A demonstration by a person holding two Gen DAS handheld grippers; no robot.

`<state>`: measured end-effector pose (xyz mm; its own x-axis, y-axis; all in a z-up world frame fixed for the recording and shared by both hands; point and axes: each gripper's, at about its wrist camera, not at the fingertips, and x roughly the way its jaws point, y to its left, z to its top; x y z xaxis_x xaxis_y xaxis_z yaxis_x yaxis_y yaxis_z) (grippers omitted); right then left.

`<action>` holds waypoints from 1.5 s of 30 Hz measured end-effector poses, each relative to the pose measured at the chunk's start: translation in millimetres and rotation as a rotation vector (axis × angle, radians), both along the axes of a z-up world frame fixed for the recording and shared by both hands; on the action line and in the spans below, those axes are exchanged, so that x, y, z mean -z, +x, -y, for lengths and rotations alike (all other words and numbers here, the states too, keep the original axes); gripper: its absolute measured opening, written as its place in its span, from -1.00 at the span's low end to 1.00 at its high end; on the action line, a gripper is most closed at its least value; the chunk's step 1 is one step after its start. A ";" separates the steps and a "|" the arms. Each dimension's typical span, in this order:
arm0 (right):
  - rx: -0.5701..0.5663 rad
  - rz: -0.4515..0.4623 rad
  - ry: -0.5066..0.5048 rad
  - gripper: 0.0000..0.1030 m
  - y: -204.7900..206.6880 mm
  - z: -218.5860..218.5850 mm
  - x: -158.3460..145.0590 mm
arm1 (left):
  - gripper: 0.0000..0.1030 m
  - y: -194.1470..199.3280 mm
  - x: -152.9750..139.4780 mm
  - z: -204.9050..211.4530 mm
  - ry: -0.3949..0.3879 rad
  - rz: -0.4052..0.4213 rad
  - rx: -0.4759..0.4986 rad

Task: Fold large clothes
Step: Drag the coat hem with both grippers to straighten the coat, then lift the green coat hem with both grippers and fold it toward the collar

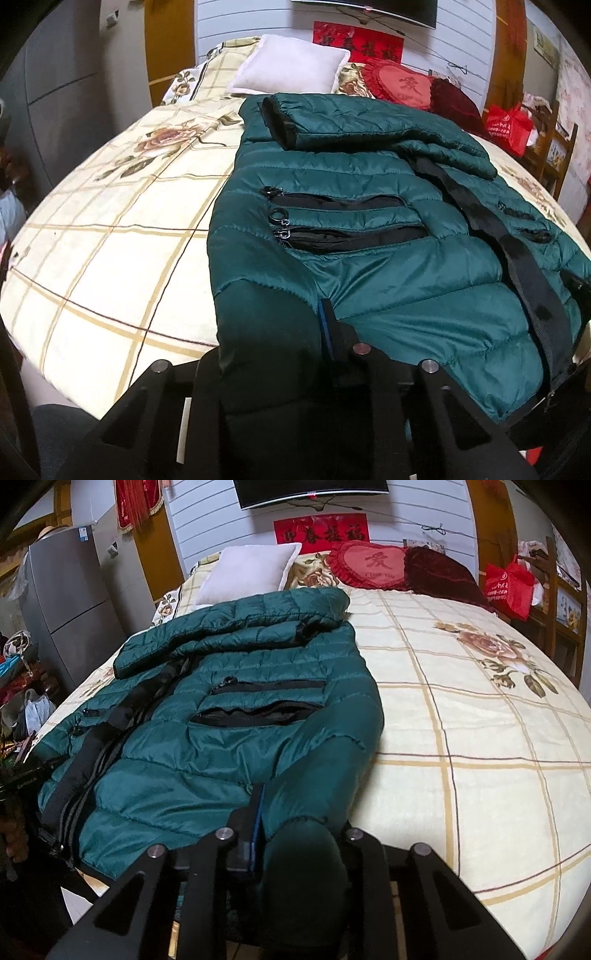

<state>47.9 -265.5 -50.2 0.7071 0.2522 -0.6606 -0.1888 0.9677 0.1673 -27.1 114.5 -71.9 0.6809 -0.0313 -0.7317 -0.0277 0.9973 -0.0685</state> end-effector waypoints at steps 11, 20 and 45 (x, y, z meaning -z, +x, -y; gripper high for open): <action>0.013 0.034 0.036 -0.63 -8.1 4.8 -13.1 | -0.71 -5.7 -10.0 -3.0 -0.027 -0.016 -0.006; 0.011 0.028 0.057 -0.63 -13.5 4.1 -25.3 | -0.71 -4.0 -19.7 -17.5 -0.071 -0.024 -0.023; -0.016 0.103 0.100 -0.65 -21.7 15.2 -47.1 | -0.71 1.2 -50.5 -24.0 -0.044 0.009 -0.033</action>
<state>26.2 -280.7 -3.1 0.7650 0.3252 -0.5560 -0.2254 0.9438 0.2418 -25.9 138.6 -21.4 0.6885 -0.0408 -0.7241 -0.0593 0.9919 -0.1123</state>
